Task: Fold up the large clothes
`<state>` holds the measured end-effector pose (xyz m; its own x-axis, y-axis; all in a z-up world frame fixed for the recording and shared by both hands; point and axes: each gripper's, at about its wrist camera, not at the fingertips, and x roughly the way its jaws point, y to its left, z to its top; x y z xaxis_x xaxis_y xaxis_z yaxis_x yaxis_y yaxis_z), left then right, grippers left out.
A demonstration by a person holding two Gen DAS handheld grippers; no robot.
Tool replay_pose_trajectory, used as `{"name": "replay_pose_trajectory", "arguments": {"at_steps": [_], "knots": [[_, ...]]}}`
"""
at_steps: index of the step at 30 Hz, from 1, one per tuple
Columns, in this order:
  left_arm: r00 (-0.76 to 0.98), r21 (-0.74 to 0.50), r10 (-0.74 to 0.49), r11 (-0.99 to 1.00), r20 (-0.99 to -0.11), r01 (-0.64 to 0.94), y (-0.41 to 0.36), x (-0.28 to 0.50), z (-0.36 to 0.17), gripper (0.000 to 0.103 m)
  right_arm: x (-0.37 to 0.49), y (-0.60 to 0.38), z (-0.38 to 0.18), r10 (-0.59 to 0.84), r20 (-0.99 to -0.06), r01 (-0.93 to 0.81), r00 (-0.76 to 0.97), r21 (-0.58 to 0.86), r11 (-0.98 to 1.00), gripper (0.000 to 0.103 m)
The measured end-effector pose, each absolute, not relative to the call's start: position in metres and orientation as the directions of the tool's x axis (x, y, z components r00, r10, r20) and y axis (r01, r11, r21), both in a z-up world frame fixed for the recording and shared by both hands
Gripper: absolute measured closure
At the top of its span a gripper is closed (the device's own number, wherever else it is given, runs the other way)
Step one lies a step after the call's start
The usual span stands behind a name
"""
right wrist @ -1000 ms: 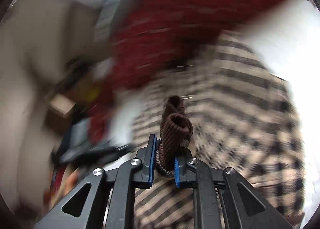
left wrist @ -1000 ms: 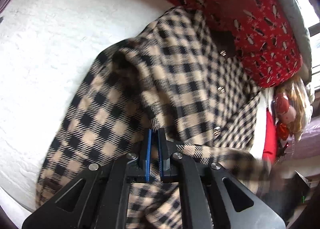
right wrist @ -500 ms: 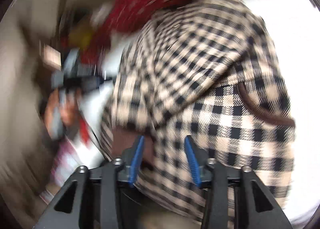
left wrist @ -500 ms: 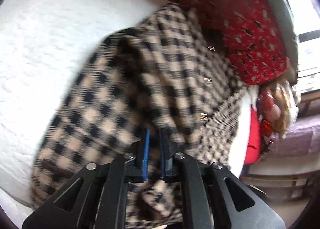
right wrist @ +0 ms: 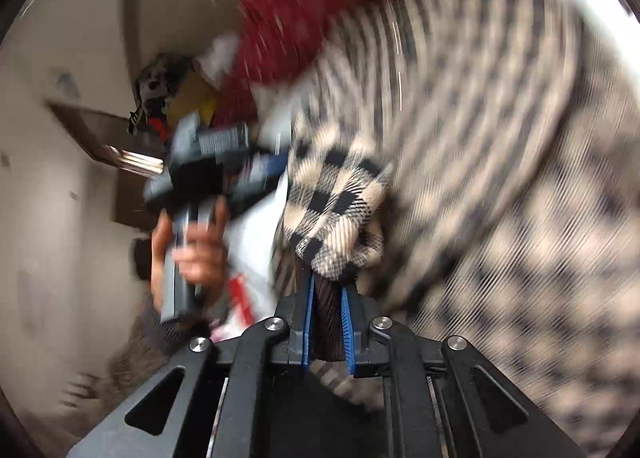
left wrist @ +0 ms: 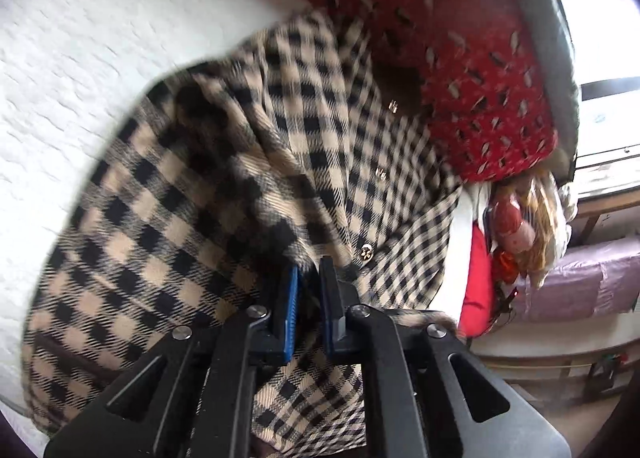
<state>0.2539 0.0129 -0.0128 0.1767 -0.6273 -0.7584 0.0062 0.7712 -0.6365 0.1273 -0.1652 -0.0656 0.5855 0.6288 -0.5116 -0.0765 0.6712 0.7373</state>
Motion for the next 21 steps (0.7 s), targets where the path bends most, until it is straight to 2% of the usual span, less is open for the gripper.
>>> {"name": "replay_pose_trajectory", "arguments": {"at_steps": [1,4,7,9,10,12,15,16,17,18,19,21], "knots": [[0.187,-0.63,-0.621,0.776,-0.761,0.014,0.016,0.251,-0.011,0.095,0.122,-0.171,-0.046,0.565,-0.526,-0.097,0.636,0.672,0.735,0.093],[0.187,-0.586,-0.58,0.81,-0.793,0.028,0.023,0.237,-0.021,0.095,0.099,-0.173,-0.001,0.333,-0.557,-0.143,0.761,0.357,0.923,0.094],[0.129,-0.568,-0.561,0.823,-0.817,-0.019,0.031,0.229,-0.05,0.095,0.096,-0.175,-0.017,0.214,-0.66,-0.128,0.72,0.176,0.976,0.094],[0.091,-0.62,-0.614,0.781,-0.784,-0.068,0.039,0.223,-0.066,0.095,0.104,-0.177,-0.051,0.229,-0.789,-0.12,0.57,0.195,0.973,0.094],[0.092,-0.631,-0.624,0.773,-0.776,-0.071,0.041,0.222,-0.065,0.095,0.106,-0.178,-0.072,0.201,-0.843,-0.091,0.5,0.18,0.98,0.09],[0.106,-0.628,-0.622,0.778,-0.776,-0.032,0.039,0.223,-0.055,0.095,0.103,-0.178,-0.095,0.186,-0.892,-0.081,0.412,0.168,0.982,0.089],[0.137,-0.627,-0.625,0.778,-0.768,0.031,0.03,0.23,-0.036,0.092,0.098,-0.189,-0.075,0.282,-0.836,-0.08,0.471,0.279,0.957,0.087],[0.14,-0.64,-0.639,0.767,-0.756,0.044,0.025,0.234,-0.03,0.086,0.1,-0.2,-0.063,0.315,-0.8,-0.065,0.51,0.329,0.942,0.078],[0.145,-0.651,-0.651,0.757,-0.745,0.053,0.019,0.237,-0.026,0.075,0.104,-0.21,-0.054,0.345,-0.757,-0.04,0.554,0.389,0.92,0.064],[0.15,-0.652,-0.652,0.756,-0.743,0.056,0.016,0.24,-0.025,0.07,0.107,-0.223,-0.048,0.371,-0.709,-0.014,0.599,0.454,0.891,0.057],[0.157,-0.644,-0.644,0.763,-0.749,0.061,0.008,0.243,-0.024,0.065,0.109,-0.231,-0.045,0.381,-0.674,0.012,0.633,0.501,0.865,0.051],[0.145,-0.638,-0.639,0.768,-0.755,0.062,-0.006,0.247,-0.028,0.065,0.13,-0.242,-0.047,0.413,-0.619,0.042,0.668,0.586,0.809,0.051]]}}
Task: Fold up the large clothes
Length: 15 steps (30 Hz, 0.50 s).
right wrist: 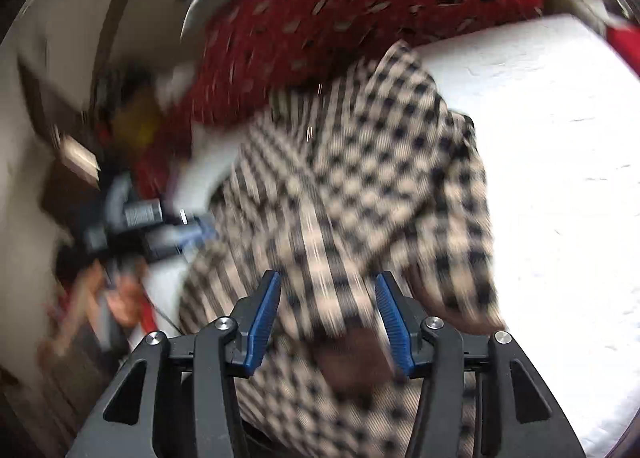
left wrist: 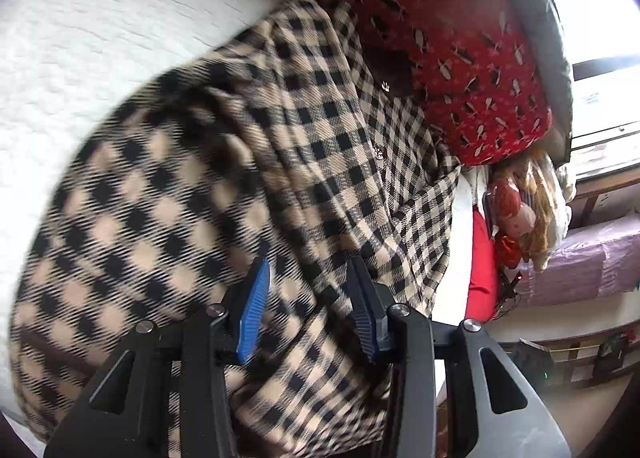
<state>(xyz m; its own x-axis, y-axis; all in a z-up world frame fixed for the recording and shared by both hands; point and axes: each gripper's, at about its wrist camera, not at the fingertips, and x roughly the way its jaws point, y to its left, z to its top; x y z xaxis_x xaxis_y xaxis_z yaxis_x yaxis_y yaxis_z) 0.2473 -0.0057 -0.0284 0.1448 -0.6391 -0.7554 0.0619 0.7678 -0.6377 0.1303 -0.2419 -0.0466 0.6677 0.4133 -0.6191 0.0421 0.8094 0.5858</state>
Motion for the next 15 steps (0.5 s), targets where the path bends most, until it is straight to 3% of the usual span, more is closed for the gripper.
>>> {"name": "replay_pose_trajectory", "arguments": {"at_steps": [3,4,5,8,10,13,15], "knots": [[0.111,-0.598,-0.602,0.798,-0.791,0.069,-0.026,0.25,-0.04,0.065,0.166,-0.237,-0.075,0.429,-0.671,0.131,0.605,0.615,0.777,0.051],[0.106,-0.568,-0.575,0.818,-0.811,0.09,-0.033,0.249,-0.044,0.065,0.175,-0.234,-0.085,0.464,-0.68,0.144,0.568,0.637,0.757,0.065],[0.105,-0.537,-0.548,0.836,-0.83,0.112,-0.038,0.247,-0.047,0.065,0.181,-0.226,-0.092,0.519,-0.666,0.12,0.536,0.669,0.733,0.099],[0.137,-0.475,-0.501,0.86,-0.854,0.186,-0.047,0.24,-0.048,0.065,0.172,-0.204,-0.064,0.424,-0.669,-0.014,0.61,0.527,0.85,0.098],[0.15,-0.436,-0.47,0.875,-0.87,0.21,-0.052,0.237,-0.045,0.065,0.166,-0.204,-0.057,0.367,-0.674,-0.012,0.641,0.469,0.883,0.098],[0.149,-0.412,-0.449,0.883,-0.881,0.225,-0.053,0.229,-0.038,0.065,0.178,-0.197,-0.085,0.294,-0.813,0.007,0.502,0.344,0.939,0.096],[0.138,-0.431,-0.471,0.869,-0.871,0.244,-0.054,0.215,-0.031,0.065,0.171,-0.2,-0.075,0.297,-0.792,0.015,0.534,0.36,0.933,0.089]]}}
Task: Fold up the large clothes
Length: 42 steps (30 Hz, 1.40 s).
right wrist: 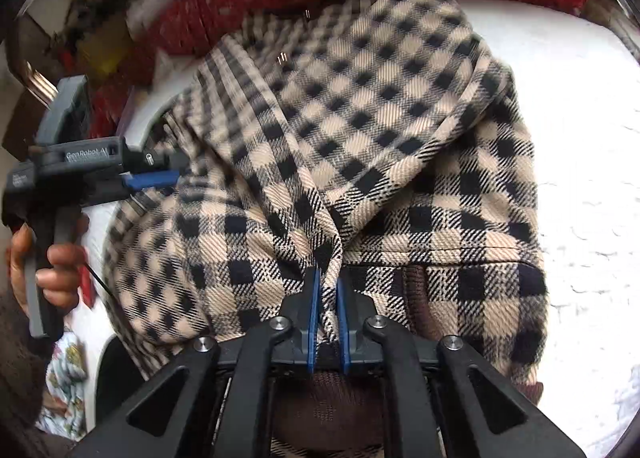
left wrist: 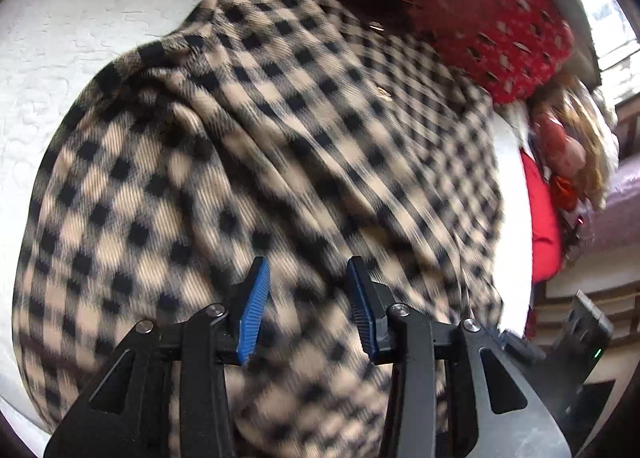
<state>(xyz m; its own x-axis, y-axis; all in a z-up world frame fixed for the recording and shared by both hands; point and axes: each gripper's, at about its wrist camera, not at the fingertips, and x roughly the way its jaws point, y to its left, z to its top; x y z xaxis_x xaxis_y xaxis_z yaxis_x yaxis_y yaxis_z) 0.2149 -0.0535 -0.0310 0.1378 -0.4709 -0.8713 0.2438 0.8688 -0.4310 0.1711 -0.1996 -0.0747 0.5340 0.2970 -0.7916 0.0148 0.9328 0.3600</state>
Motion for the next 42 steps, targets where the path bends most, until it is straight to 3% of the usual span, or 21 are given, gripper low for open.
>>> {"name": "replay_pose_trajectory", "arguments": {"at_steps": [3,5,7,9,12,16,21,28,30,34,39,42], "knots": [[0.14,-0.424,-0.478,0.856,-0.867,0.297,-0.052,0.186,-0.022,0.065,0.15,-0.203,-0.041,0.339,-0.694,-0.026,0.635,0.42,0.907,0.086],[0.148,-0.393,-0.451,0.867,-0.88,0.307,-0.055,0.17,-0.029,0.064,0.131,-0.205,-0.035,0.366,-0.643,-0.068,0.673,0.439,0.896,0.073],[0.119,-0.359,-0.41,0.882,-0.904,0.306,-0.057,0.16,-0.048,0.064,0.131,-0.196,-0.046,0.362,-0.677,-0.078,0.641,0.412,0.908,0.074],[0.147,-0.349,-0.406,0.886,-0.902,0.305,-0.054,0.154,-0.045,0.064,0.142,-0.187,-0.077,0.307,-0.784,-0.043,0.54,0.339,0.94,0.078],[0.173,-0.339,-0.403,0.888,-0.899,0.31,-0.049,0.143,-0.028,0.064,0.136,-0.188,-0.069,0.298,-0.771,-0.022,0.563,0.346,0.938,0.078],[0.202,-0.297,-0.371,0.9,-0.907,0.32,-0.047,0.131,-0.026,0.064,0.119,-0.188,-0.046,0.345,-0.682,-0.074,0.645,0.394,0.916,0.073],[0.201,-0.282,-0.352,0.909,-0.914,0.306,-0.047,0.125,-0.026,0.064,0.128,-0.174,-0.086,0.251,-0.811,-0.027,0.529,0.28,0.96,0.067],[0.188,-0.435,-0.483,0.866,-0.855,0.246,-0.066,0.148,-0.004,0.064,0.109,-0.178,-0.071,0.287,-0.762,-0.054,0.581,0.316,0.947,0.063],[0.167,-0.401,-0.451,0.877,-0.877,0.265,-0.09,0.154,-0.012,0.063,0.114,-0.174,-0.09,0.278,-0.821,-0.039,0.498,0.3,0.953,0.063],[0.126,-0.227,-0.28,0.917,-0.952,0.327,-0.121,0.156,-0.051,0.061,0.114,-0.174,-0.078,0.281,-0.819,-0.048,0.5,0.298,0.953,0.063],[0.094,-0.299,-0.341,0.903,-0.935,0.308,-0.107,0.158,-0.039,0.061,0.115,-0.194,-0.052,0.306,-0.745,-0.026,0.594,0.362,0.932,0.06],[0.06,-0.359,-0.386,0.896,-0.92,0.263,-0.085,0.171,-0.026,0.061,0.134,-0.196,-0.079,0.289,-0.815,0.005,0.502,0.337,0.941,0.06]]}}
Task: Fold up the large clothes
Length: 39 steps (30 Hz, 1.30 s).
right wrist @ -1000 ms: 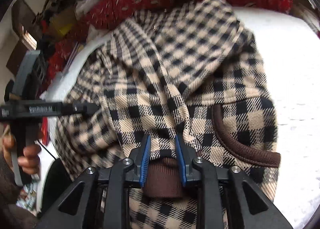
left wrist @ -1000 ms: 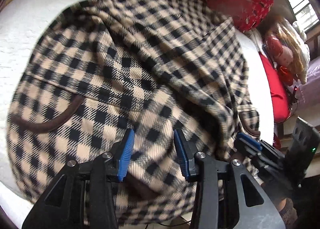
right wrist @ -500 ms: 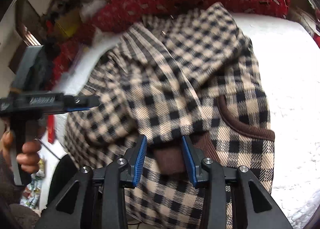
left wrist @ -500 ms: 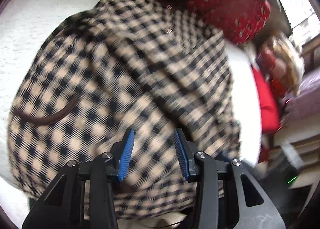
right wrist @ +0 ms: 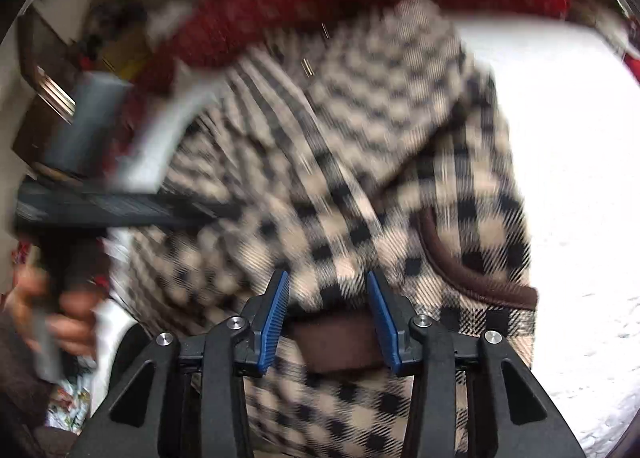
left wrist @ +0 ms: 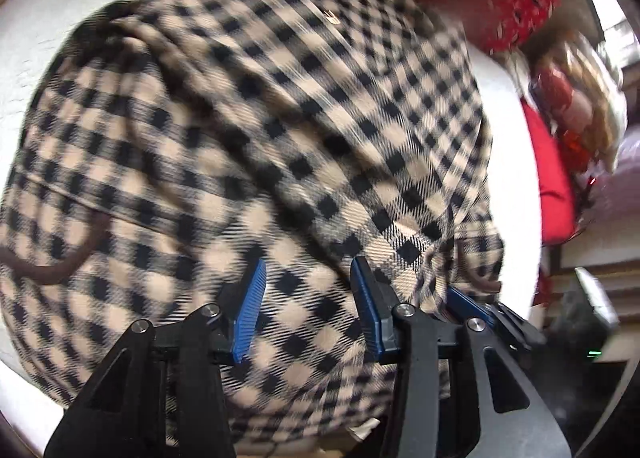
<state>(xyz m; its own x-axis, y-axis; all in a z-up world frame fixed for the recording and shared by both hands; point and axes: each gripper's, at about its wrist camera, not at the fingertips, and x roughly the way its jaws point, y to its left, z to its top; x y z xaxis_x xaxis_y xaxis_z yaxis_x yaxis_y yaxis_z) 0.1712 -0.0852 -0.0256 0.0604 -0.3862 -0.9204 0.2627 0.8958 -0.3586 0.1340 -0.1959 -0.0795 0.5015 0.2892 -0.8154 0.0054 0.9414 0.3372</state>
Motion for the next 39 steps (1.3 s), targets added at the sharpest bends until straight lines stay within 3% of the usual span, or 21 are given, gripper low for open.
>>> {"name": "replay_pose_trajectory", "arguments": {"at_steps": [2,6,8,11,15,22,27,31,33,34,35,36,39], "knots": [[0.08,-0.373,-0.404,0.892,-0.911,0.254,-0.068,0.189,-0.003,0.061,0.14,-0.194,-0.078,0.271,-0.821,-0.009,0.502,0.308,0.951,0.061],[0.158,-0.412,-0.446,0.887,-0.881,0.207,-0.033,0.239,0.048,0.061,0.164,-0.221,-0.034,0.342,-0.769,-0.003,0.541,0.404,0.915,0.061],[0.154,-0.471,-0.49,0.87,-0.858,0.147,-0.018,0.274,0.064,0.053,0.181,-0.24,-0.011,0.36,-0.731,0.013,0.58,0.45,0.893,0.058],[0.164,-0.5,-0.504,0.864,-0.848,0.069,-0.006,0.325,0.065,0.051,0.217,-0.273,0.023,0.356,-0.684,0.052,0.637,0.498,0.866,0.042],[0.167,-0.515,-0.502,0.856,-0.848,-0.039,-0.004,0.381,0.038,0.051,0.279,-0.306,0.039,0.339,-0.652,0.138,0.678,0.566,0.813,0.04],[0.132,-0.562,-0.548,0.817,-0.826,-0.131,-0.009,0.446,-0.022,0.051,0.396,-0.333,-0.001,0.307,-0.746,0.269,0.591,0.541,0.797,0.04],[0.079,-0.607,-0.602,0.787,-0.795,-0.109,-0.026,0.474,-0.055,0.051,0.445,-0.35,-0.038,0.362,-0.719,0.29,0.593,0.61,0.737,0.04],[0.074,-0.6,-0.597,0.8,-0.799,-0.03,-0.049,0.477,-0.058,0.026,0.467,-0.347,-0.059,0.396,-0.731,0.286,0.556,0.615,0.735,0.04],[0.076,-0.587,-0.587,0.809,-0.806,0.017,-0.061,0.473,-0.052,0.027,0.47,-0.338,-0.058,0.389,-0.731,0.24,0.56,0.593,0.769,0.042],[0.07,-0.589,-0.59,0.808,-0.805,0.035,-0.067,0.469,-0.049,0.042,0.472,-0.334,-0.055,0.382,-0.746,0.222,0.546,0.568,0.793,0.056],[0.066,-0.59,-0.591,0.806,-0.804,0.047,-0.07,0.466,-0.047,0.06,0.472,-0.327,-0.052,0.377,-0.761,0.197,0.528,0.541,0.817,0.091],[0.054,-0.579,-0.583,0.812,-0.811,0.066,-0.074,0.462,-0.045,0.094,0.472,-0.322,-0.051,0.371,-0.774,0.177,0.514,0.518,0.837,0.098],[0.128,-0.514,-0.525,0.85,-0.841,0.113,-0.072,0.447,-0.026,0.097,0.458,-0.304,-0.031,0.311,-0.78,0.098,0.543,0.427,0.899,0.098]]}}
